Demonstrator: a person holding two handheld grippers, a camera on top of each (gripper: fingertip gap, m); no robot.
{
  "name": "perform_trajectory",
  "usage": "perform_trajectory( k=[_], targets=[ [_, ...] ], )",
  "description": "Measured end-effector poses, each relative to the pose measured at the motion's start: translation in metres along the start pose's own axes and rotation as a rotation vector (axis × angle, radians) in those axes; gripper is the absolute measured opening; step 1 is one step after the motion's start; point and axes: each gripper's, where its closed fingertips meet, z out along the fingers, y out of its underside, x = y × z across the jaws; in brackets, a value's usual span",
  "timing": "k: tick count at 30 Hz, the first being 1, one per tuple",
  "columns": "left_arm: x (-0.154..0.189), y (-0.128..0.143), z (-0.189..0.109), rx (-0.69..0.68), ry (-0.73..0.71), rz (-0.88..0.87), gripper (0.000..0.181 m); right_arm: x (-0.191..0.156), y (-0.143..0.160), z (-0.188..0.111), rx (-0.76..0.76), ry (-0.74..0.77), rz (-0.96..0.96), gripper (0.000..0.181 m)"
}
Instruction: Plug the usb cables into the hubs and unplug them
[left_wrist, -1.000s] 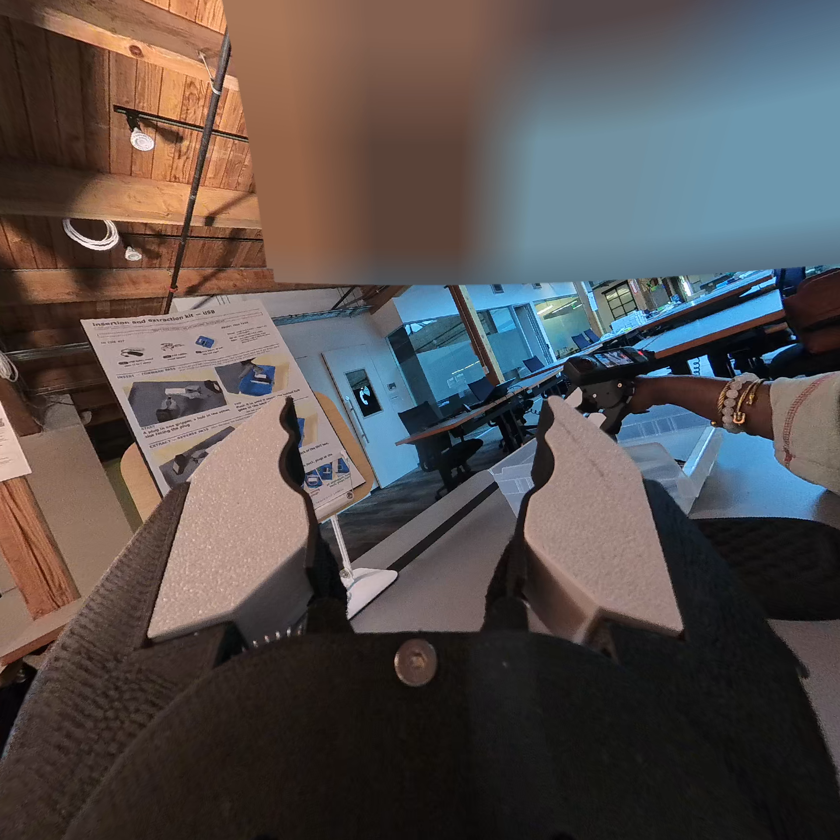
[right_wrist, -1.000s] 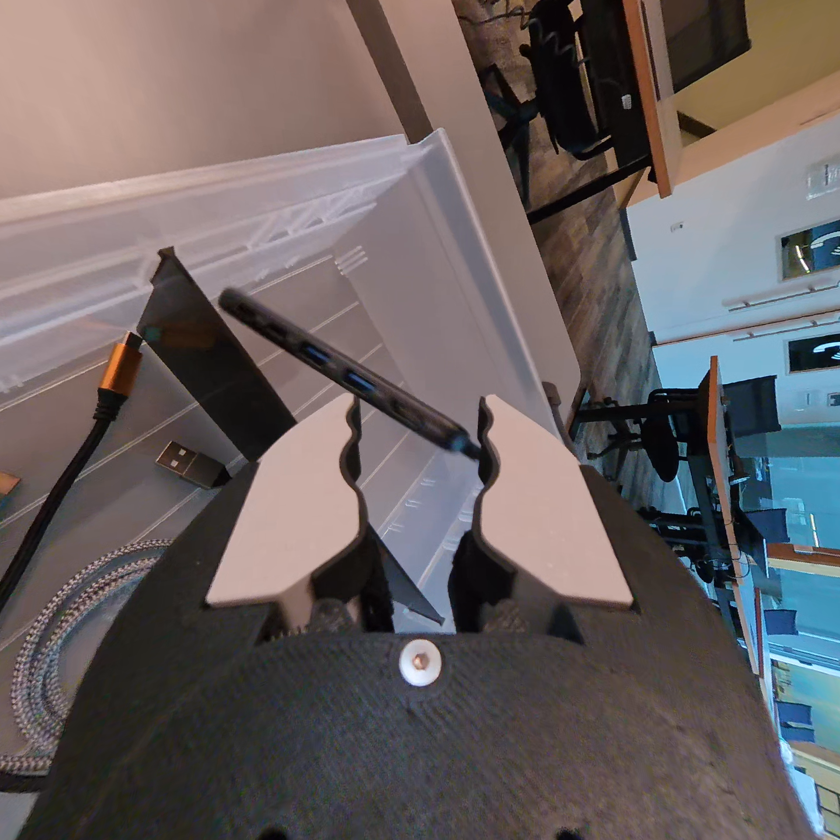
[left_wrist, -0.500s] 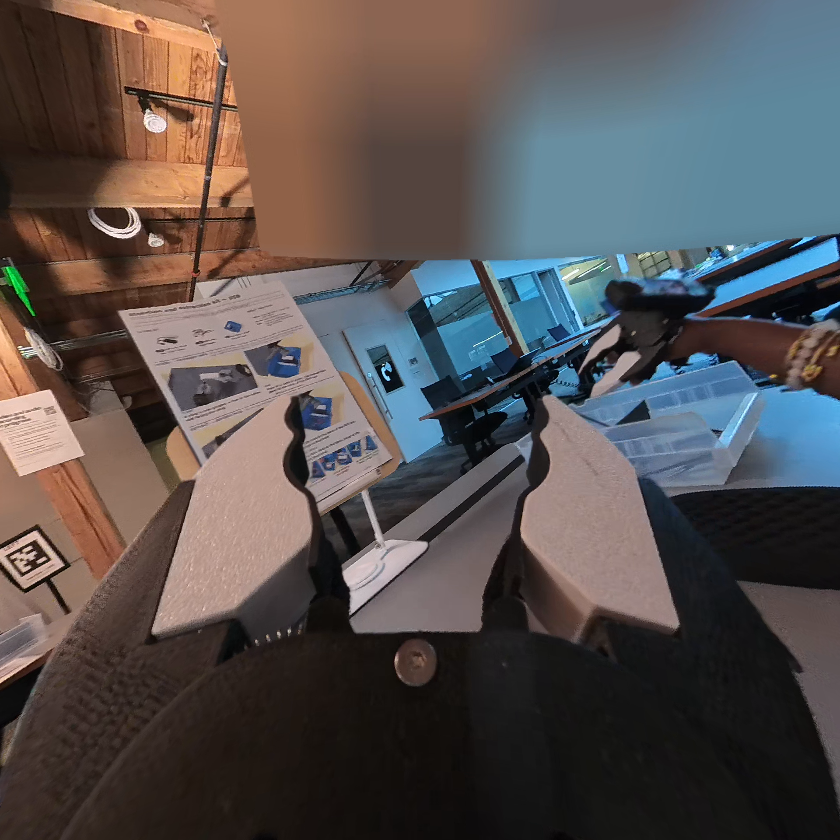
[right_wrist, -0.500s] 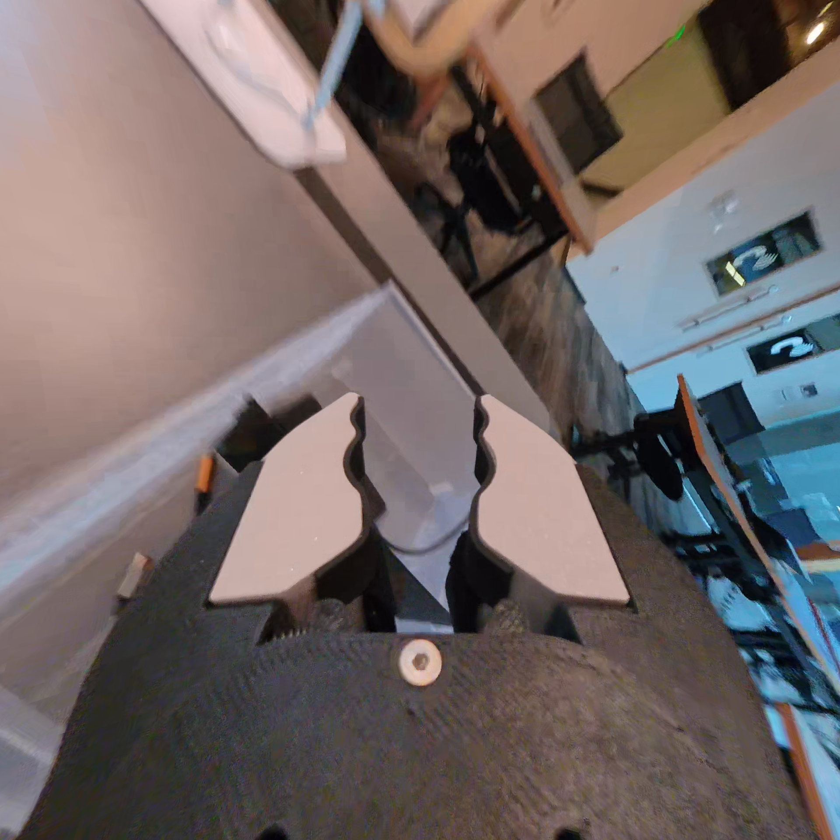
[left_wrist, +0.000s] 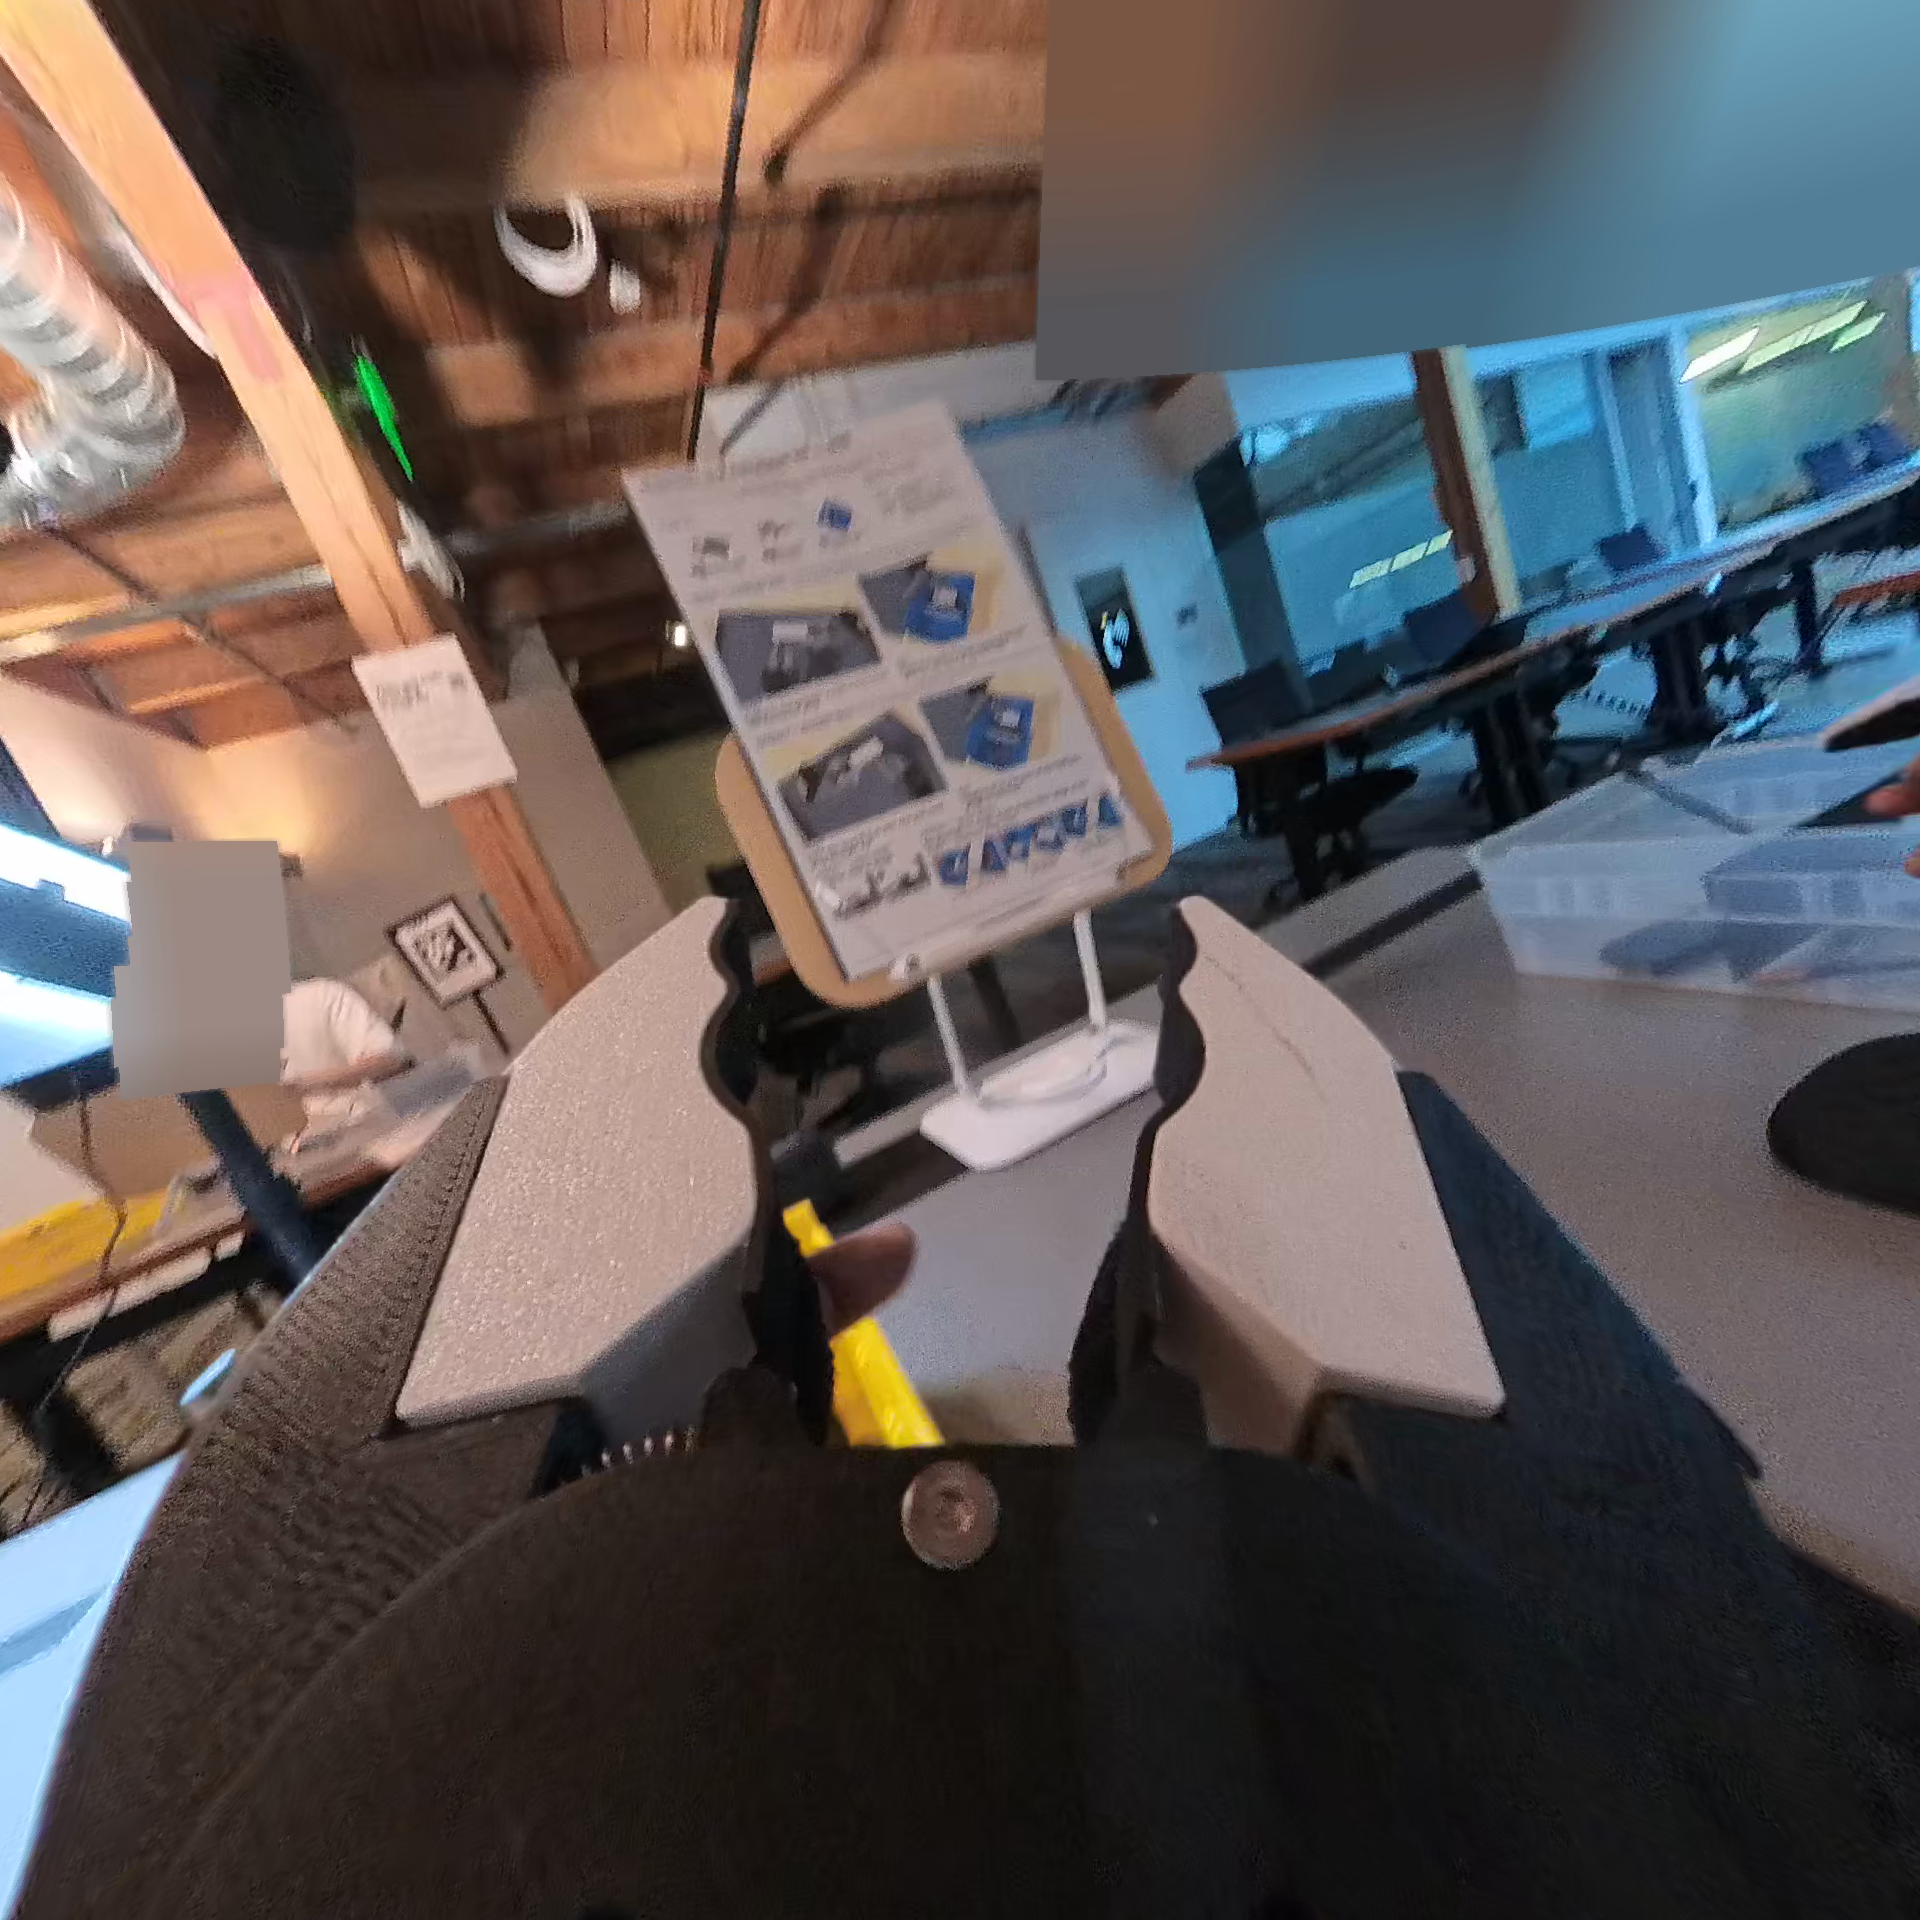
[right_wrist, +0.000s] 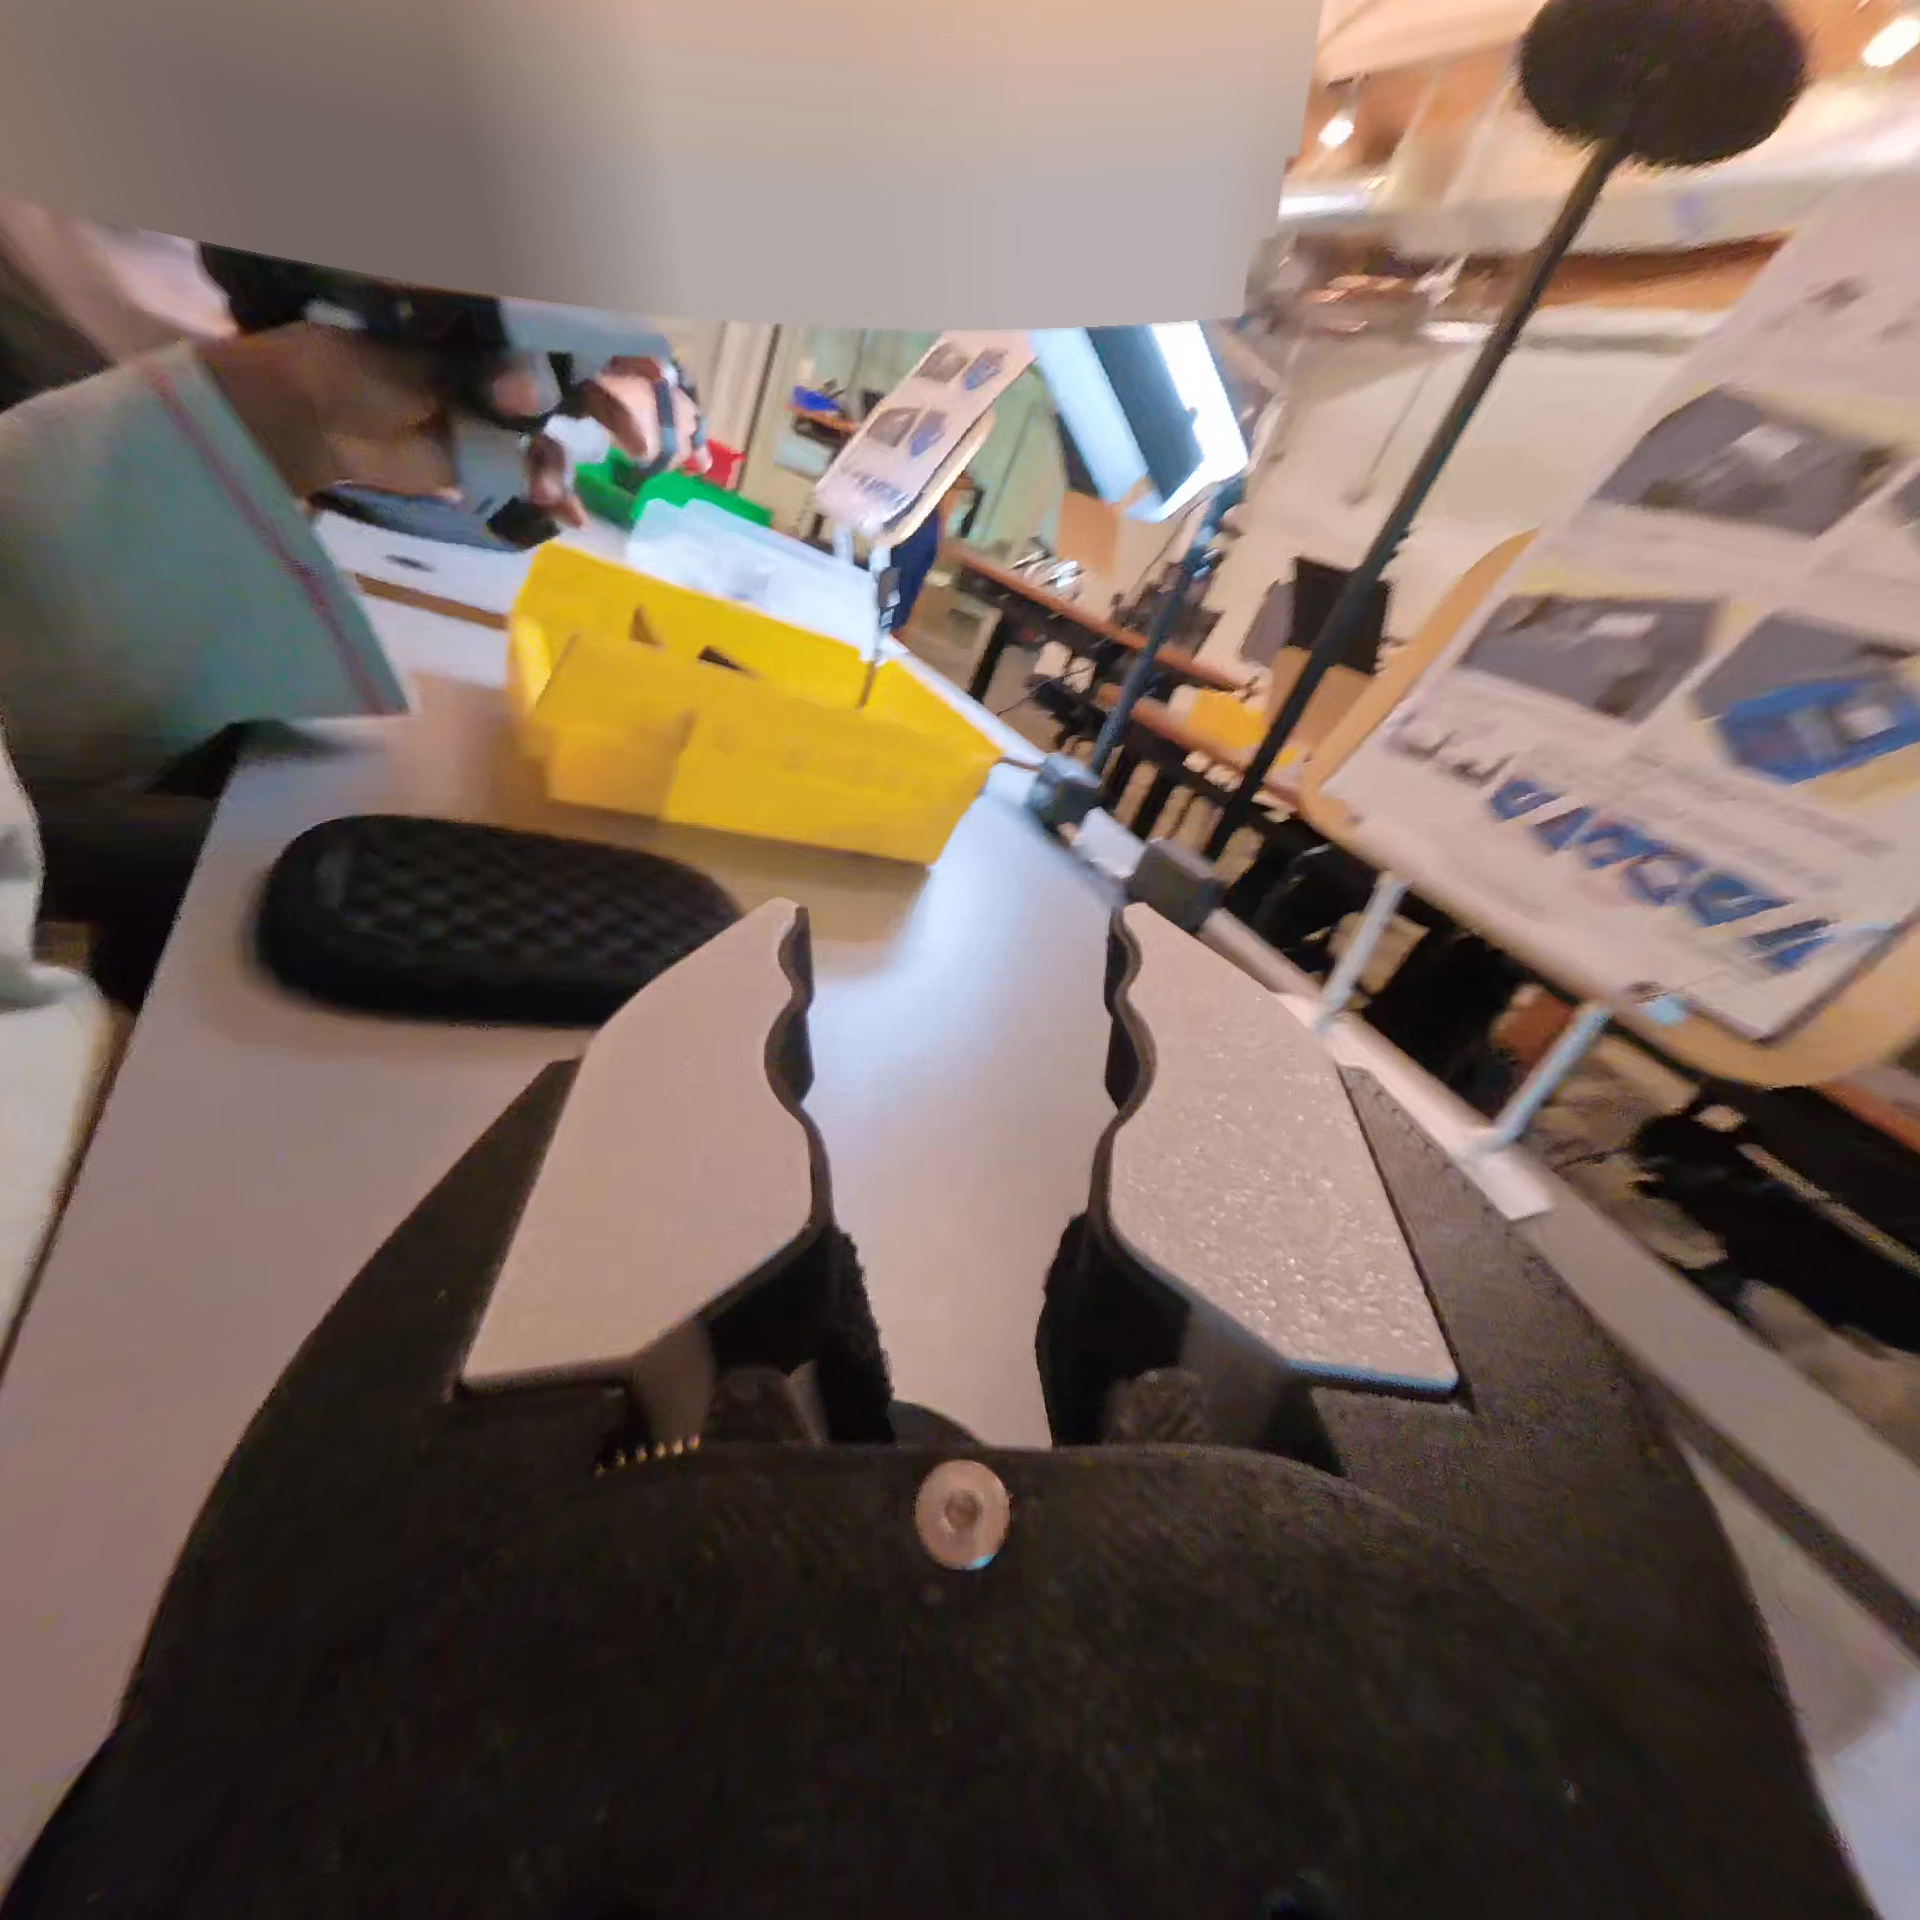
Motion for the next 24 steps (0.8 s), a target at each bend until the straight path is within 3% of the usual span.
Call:
perform_trajectory(
  k=[1,6,11,16,24],
  targets=[
    [-0.006,0.009,-0.002,-0.063,-0.004,-0.003,0.074,-0.009,0.01,0.006,-0.012,-0.034,0.025,0.055],
    [-0.03,0.066,-0.016,-0.468,0.106,-0.012,0.072,-0.026,0.041,0.02,0.01,-0.069,0.13,0.053],
    [-0.064,0.111,-0.021,-0.774,0.279,0.049,0.072,-0.014,0.032,0.011,0.106,0.005,0.158,0.048],
    [-0.084,0.165,-0.007,-1.049,0.443,-0.106,0.072,-0.008,0.029,0.007,0.15,0.039,0.174,0.046],
    [-0.102,0.25,0.001,-1.415,0.487,-0.335,0.069,-0.006,0.03,0.006,0.161,0.049,0.178,0.044]
  ],
)
